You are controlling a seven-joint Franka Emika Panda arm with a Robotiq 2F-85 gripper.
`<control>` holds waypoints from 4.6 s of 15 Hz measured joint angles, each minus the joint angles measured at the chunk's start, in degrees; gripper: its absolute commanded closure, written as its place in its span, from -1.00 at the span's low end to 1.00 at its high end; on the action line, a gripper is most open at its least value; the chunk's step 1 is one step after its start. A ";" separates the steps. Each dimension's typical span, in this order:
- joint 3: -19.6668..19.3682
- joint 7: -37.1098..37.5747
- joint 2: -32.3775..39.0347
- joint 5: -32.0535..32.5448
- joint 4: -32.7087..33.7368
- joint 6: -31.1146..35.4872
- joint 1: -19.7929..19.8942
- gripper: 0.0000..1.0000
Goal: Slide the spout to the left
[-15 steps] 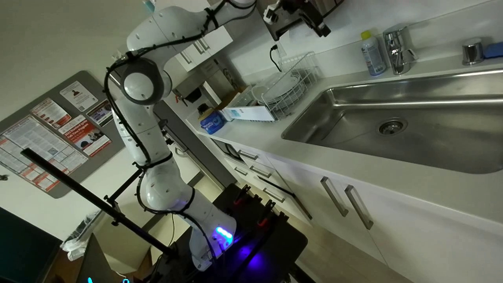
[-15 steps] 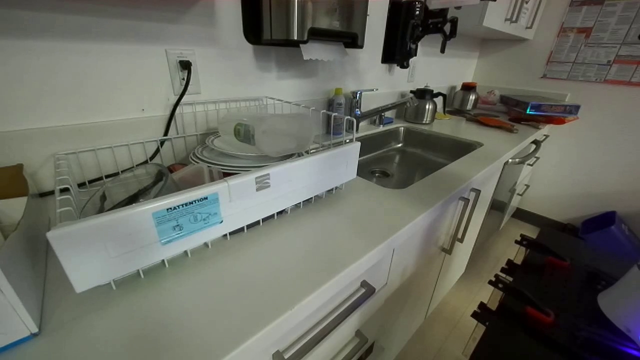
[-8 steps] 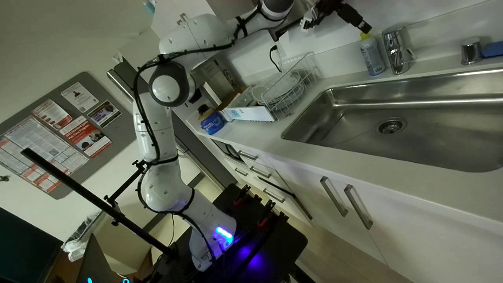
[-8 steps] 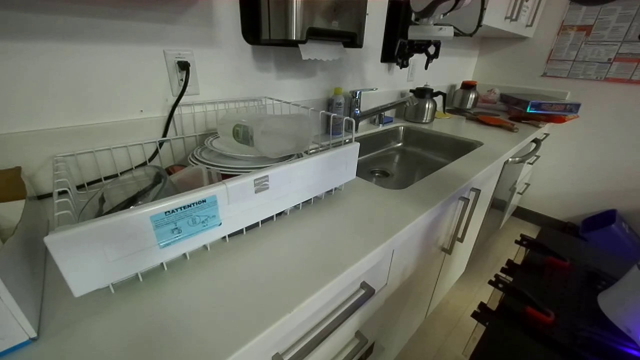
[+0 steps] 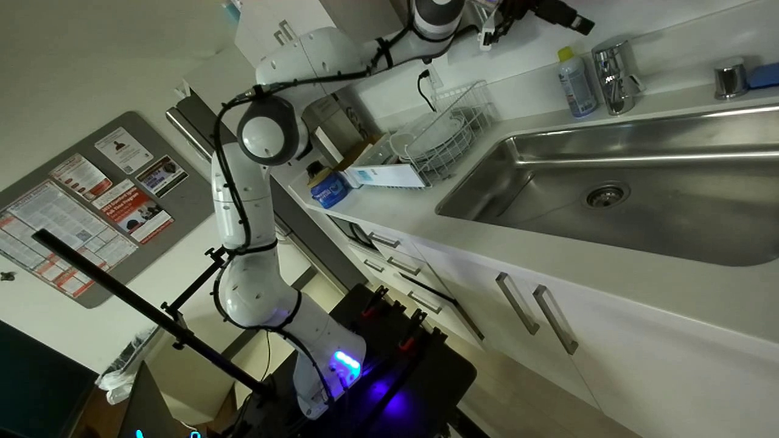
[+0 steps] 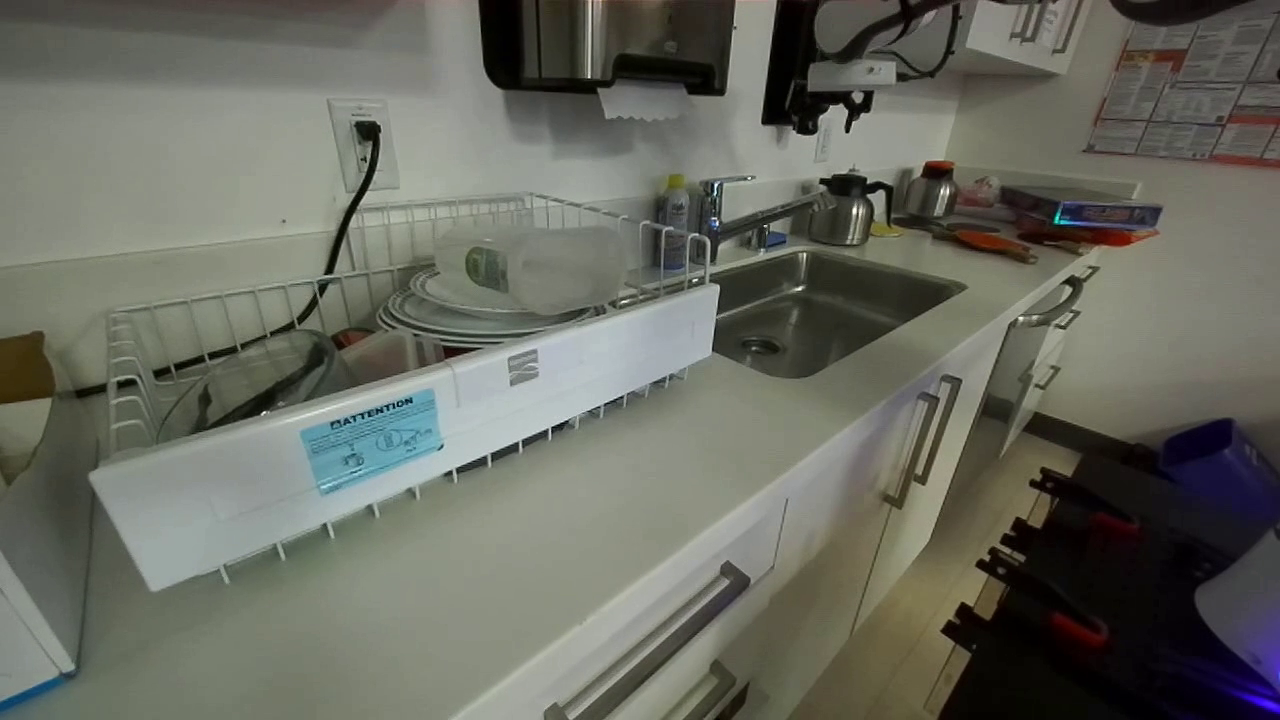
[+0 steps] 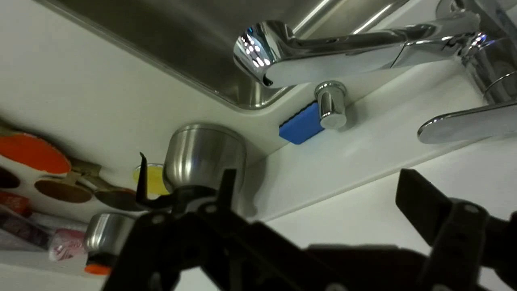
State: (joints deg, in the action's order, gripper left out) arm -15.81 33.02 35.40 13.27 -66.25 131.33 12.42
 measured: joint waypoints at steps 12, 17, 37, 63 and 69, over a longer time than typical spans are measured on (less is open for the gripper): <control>-4.41 9.49 9.42 6.28 0.74 8.93 -0.57 -0.13; -4.41 10.05 11.10 6.13 1.82 8.93 0.57 0.63; 0.77 0.83 14.06 -2.38 8.43 1.35 6.20 0.95; 24.00 -28.38 14.23 -14.80 14.27 -20.96 12.48 0.95; 24.03 -27.73 14.18 -12.93 14.19 -20.33 11.06 0.99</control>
State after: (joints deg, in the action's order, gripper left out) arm 8.23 5.29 49.58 0.34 -52.07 110.99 23.48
